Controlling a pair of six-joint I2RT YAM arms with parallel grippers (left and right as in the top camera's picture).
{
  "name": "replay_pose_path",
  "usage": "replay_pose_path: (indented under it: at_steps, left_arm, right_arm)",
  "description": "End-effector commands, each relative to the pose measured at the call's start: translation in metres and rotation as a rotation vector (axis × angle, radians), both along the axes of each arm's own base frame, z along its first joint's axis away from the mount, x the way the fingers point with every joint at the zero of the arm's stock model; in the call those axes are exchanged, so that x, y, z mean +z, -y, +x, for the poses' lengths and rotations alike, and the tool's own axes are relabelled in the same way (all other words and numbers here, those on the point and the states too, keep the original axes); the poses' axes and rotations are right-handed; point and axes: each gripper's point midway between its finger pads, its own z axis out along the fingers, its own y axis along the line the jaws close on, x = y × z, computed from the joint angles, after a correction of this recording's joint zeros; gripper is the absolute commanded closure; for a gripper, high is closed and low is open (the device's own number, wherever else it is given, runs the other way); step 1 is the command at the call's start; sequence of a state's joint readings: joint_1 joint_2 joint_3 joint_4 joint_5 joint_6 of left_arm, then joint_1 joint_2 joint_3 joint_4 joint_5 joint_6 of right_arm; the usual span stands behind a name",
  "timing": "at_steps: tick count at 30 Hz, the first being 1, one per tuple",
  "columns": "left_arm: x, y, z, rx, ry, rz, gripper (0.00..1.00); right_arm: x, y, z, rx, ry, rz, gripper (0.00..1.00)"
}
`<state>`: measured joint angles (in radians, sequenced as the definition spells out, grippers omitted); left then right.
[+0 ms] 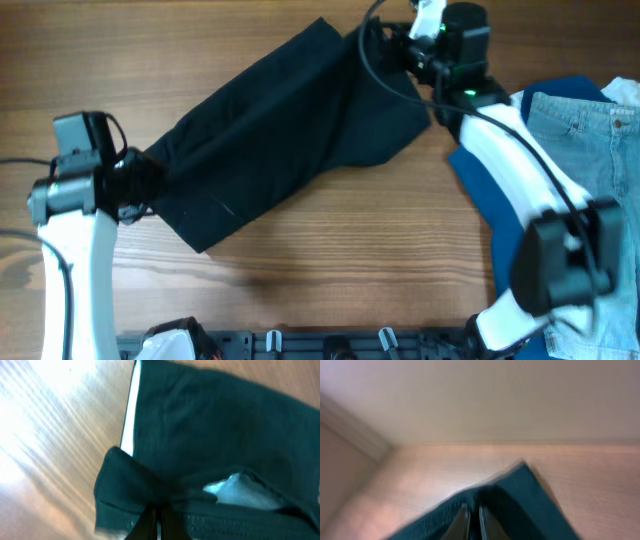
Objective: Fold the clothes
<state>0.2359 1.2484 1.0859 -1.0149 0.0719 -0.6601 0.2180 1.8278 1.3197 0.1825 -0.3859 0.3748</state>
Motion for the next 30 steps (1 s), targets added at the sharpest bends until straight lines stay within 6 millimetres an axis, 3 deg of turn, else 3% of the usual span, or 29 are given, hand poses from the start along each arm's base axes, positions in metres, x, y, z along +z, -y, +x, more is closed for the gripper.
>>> replay_pose_path:
  at_steps: [1, 3, 8, 11, 16, 20, 23, 27, 28, 29, 30]
  left_arm:
    - [-0.032, -0.033, 0.025, 0.058, -0.061, 0.111, 0.96]
    - [-0.049, -0.041, 0.033, 0.069, -0.099, 0.136, 0.96]
    - [-0.064, -0.057, 0.03, 0.1, -0.166, 0.21, 0.96]
    - [-0.063, -0.058, 0.033, 0.11, -0.153, 0.215, 0.96]
    - [-0.064, -0.058, 0.032, 0.109, -0.158, 0.214, 0.96]
    - [-0.063, -0.061, 0.032, 0.116, -0.159, 0.228, 0.96]
    - [-0.061, -0.07, 0.029, 0.186, -0.16, 0.266, 0.96]
    - [-0.058, -0.083, 0.031, 0.268, -0.131, 0.265, 0.95]
    - [-0.058, -0.083, 0.032, 0.268, -0.124, 0.265, 0.93]
    - [-0.058, -0.083, 0.033, 0.268, -0.12, 0.266, 0.89]
    - [-0.058, -0.083, 0.033, 0.261, -0.124, 0.268, 0.79]
  right_arm:
    - [-0.041, 0.003, 0.04, -0.04, -0.01, 0.154, 0.96]
    - [-0.06, -0.005, 0.05, -0.026, -0.029, 0.284, 0.96]
    - [-0.075, -0.009, 0.055, -0.025, -0.036, 0.353, 0.96]
    - [-0.057, -0.01, 0.057, -0.028, -0.017, 0.444, 0.96]
    - [-0.003, -0.021, 0.061, 0.06, 0.033, 0.577, 0.96]
    - [0.019, -0.018, 0.072, 0.033, 0.066, 0.592, 0.96]
    - [0.008, -0.01, 0.081, -0.056, 0.051, 0.587, 0.96]
    - [-0.018, -0.031, 0.081, -0.079, 0.048, 0.511, 0.96]
    - [-0.03, -0.036, 0.081, -0.088, 0.019, 0.493, 0.86]
    - [-0.038, -0.042, 0.078, -0.07, -0.003, 0.468, 0.55]
    - [-0.045, -0.048, 0.074, -0.03, -0.026, 0.444, 0.36]
